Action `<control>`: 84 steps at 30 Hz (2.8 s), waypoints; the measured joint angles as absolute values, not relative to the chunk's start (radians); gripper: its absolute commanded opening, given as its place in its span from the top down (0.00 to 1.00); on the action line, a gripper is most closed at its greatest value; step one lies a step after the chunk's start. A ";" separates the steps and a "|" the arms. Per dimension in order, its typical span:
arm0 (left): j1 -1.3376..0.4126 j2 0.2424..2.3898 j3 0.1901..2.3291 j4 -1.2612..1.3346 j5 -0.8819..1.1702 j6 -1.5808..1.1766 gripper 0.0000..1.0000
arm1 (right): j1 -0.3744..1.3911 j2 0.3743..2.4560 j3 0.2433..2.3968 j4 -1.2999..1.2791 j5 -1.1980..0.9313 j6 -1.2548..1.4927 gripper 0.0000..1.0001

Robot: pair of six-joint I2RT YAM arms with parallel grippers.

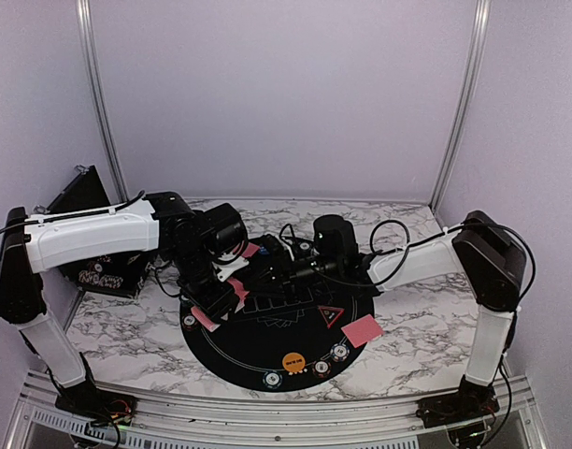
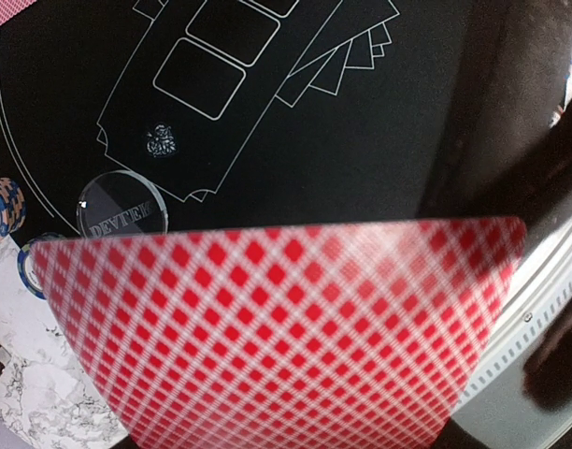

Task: Distribute texas hold em gaming equipment
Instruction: Pick up the poker card from the face-down deck piles, then distribute the poker card in the dealer area.

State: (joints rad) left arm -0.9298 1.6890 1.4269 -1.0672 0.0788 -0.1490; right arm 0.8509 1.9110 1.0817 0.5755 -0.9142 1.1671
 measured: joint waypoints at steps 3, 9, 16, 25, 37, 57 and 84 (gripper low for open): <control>-0.930 1.689 1.427 -1.067 0.079 -0.149 0.42 | 0.851 1.911 1.082 0.580 -0.915 1.172 0.85; -0.931 1.689 1.427 -1.067 0.079 -0.149 0.42 | 0.851 1.912 1.080 0.588 -0.915 1.179 0.90; -0.931 1.689 1.427 -1.067 0.079 -0.149 0.42 | 0.851 1.913 1.075 0.599 -0.916 1.186 1.00; -0.932 1.689 1.427 -1.067 0.080 -0.149 0.42 | 0.841 1.916 1.049 0.675 -0.931 1.242 1.00; -0.934 1.689 1.426 -1.066 0.080 -0.153 0.42 | 0.805 1.916 0.998 0.764 -0.950 1.303 1.00; -0.934 1.689 1.409 -1.056 0.079 -0.158 0.43 | 0.707 1.854 0.874 0.833 -0.960 1.346 1.00; -0.934 1.688 1.405 -1.056 0.077 -0.158 0.42 | 0.683 1.904 0.940 0.503 -0.869 1.040 1.00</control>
State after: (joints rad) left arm -0.9340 1.6878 1.4052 -1.0557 0.0772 -0.1577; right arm 0.6827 1.9038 0.9398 0.5026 -0.8688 1.0401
